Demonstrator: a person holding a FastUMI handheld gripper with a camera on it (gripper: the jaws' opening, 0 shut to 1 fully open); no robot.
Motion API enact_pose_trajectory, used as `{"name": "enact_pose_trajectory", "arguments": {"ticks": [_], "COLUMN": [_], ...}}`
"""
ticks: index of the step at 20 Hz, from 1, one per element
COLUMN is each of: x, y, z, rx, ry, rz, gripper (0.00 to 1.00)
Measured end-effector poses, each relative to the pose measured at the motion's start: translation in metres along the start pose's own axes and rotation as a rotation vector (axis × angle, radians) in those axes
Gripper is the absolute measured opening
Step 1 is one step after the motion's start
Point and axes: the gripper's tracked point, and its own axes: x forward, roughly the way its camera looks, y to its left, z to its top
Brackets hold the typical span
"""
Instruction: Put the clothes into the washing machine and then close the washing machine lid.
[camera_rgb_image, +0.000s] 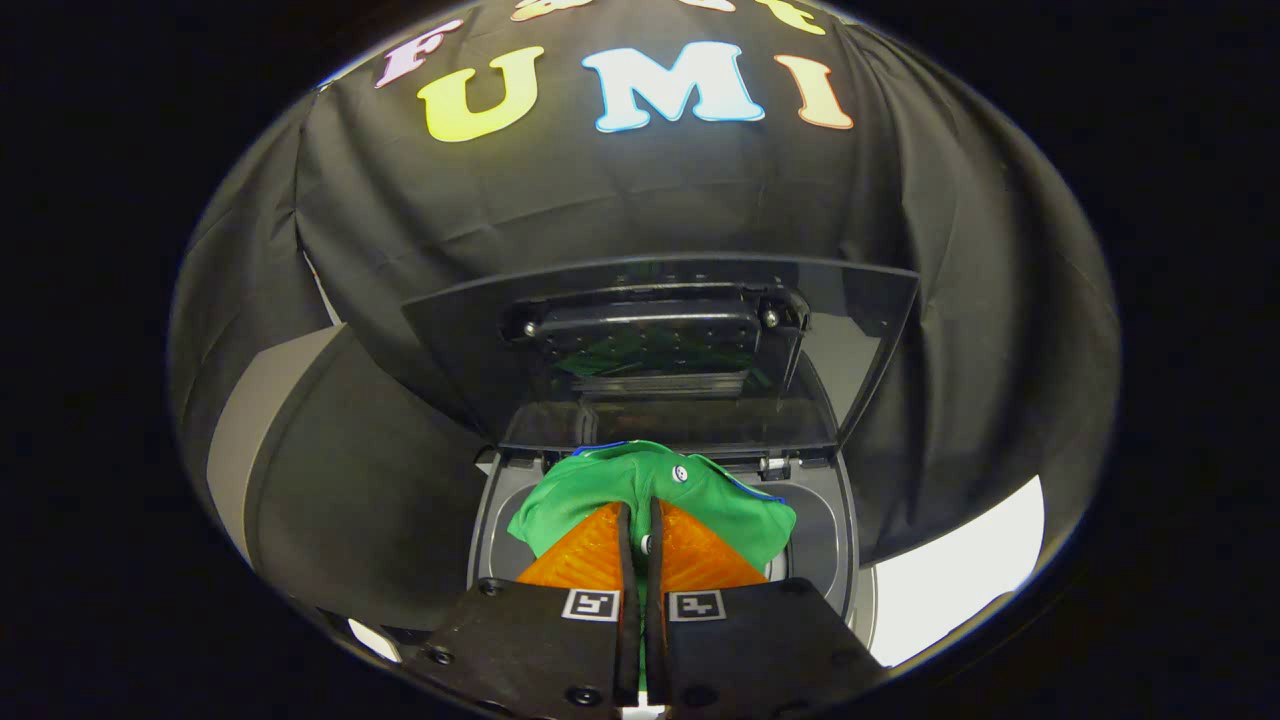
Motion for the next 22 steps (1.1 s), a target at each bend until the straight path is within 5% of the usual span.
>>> {"name": "enact_pose_trajectory", "arguments": {"ticks": [22], "x": [0.060], "y": [-0.005], "z": [-0.049], "rx": [-0.015], "ry": [0.117], "rz": [-0.089], "gripper": [0.04]}}
